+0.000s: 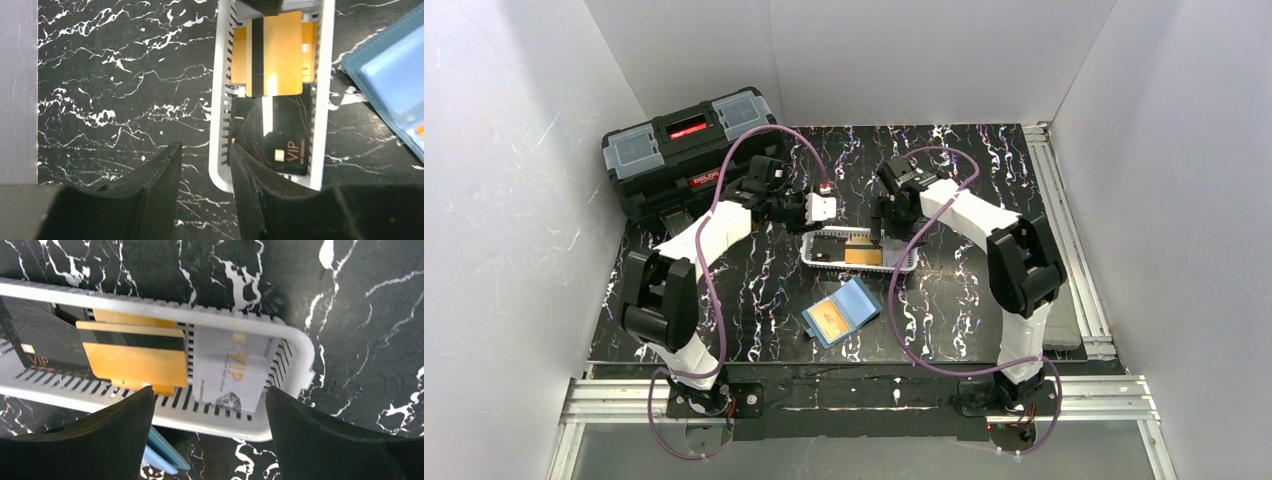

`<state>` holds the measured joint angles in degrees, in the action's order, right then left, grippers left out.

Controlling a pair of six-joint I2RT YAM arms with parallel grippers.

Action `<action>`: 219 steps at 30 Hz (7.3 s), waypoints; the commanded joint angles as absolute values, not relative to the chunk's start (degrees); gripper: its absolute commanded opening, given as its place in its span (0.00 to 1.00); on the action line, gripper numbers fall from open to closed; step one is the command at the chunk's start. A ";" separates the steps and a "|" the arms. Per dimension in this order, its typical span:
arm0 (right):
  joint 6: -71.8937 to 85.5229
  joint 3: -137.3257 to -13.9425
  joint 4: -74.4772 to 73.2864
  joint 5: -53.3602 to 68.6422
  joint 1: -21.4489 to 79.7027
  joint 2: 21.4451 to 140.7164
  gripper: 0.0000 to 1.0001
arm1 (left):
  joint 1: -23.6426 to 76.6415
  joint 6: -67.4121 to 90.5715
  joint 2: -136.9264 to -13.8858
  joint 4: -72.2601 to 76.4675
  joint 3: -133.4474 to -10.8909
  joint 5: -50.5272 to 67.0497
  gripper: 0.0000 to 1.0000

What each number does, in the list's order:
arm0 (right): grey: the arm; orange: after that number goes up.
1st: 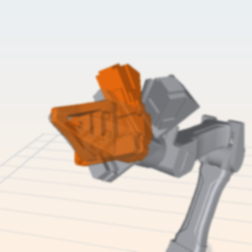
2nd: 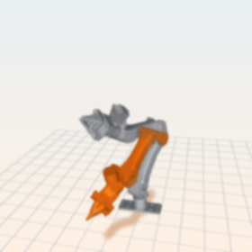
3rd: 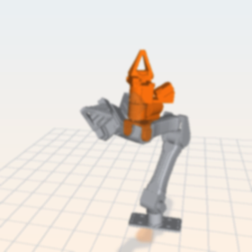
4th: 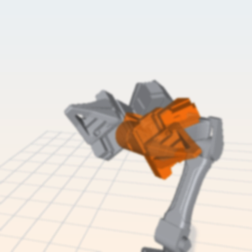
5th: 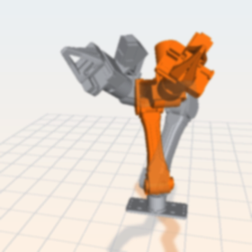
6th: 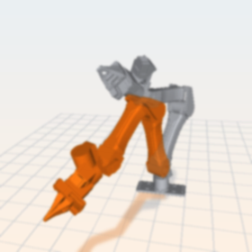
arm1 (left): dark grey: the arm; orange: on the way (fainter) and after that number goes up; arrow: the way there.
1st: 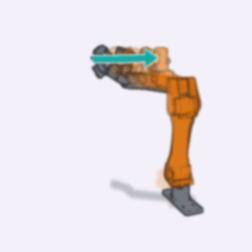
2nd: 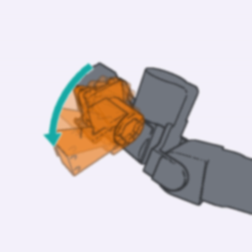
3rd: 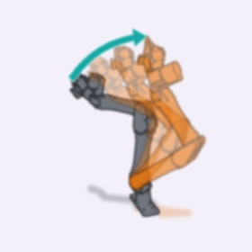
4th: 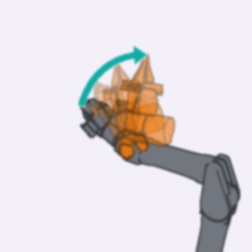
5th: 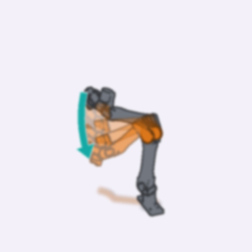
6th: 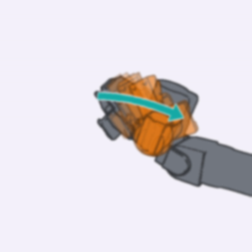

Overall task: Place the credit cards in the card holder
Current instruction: Pick up the credit card from the storage box.

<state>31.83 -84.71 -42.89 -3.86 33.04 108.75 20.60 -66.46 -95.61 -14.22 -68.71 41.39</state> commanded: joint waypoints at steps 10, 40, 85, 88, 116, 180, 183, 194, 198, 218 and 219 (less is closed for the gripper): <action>32.72 -91.32 -46.81 -13.85 36.13 114.76 0.86 | 19.86 -73.41 -88.66 -22.81 -66.31 48.26 0.38; 32.55 -93.15 -48.42 -14.73 38.94 118.18 0.65 | 19.97 -85.33 -87.15 -34.67 -66.46 52.82 0.35; 30.84 -89.90 -45.62 -14.47 39.37 114.96 0.69 | 20.96 -92.60 -89.45 -44.20 -70.13 53.62 0.31; 30.83 -89.75 -45.46 -14.13 39.37 115.13 0.66 | 21.05 -92.95 -89.39 -44.59 -70.19 53.59 0.31; 30.22 -89.31 -43.95 -11.91 39.37 109.54 0.56 | 21.40 -97.52 -89.81 -48.57 -70.44 53.27 0.30; 24.25 -98.76 -52.73 -15.74 47.37 118.08 0.41 | 21.40 -102.72 -90.66 -45.10 -68.36 49.32 0.23; 24.26 -98.23 -52.53 -15.71 47.37 117.39 0.40 | 21.36 -102.82 -90.75 -45.30 -68.31 49.35 0.23; 24.17 -96.93 -52.34 -15.30 47.30 116.24 0.50 | 21.36 -103.05 -90.43 -45.87 -68.28 49.37 0.23; 24.08 -96.05 -52.07 -16.07 47.37 115.92 0.51 | 21.36 -102.94 -90.43 -45.92 -68.44 49.39 0.22; 19.90 -94.47 -46.44 -21.00 48.59 113.85 0.50 | 21.37 -101.51 -90.48 -48.41 -70.09 50.44 0.22; 19.88 -94.94 -46.61 -20.84 48.38 114.21 0.50 | 21.36 -101.51 -90.52 -48.63 -70.19 50.45 0.22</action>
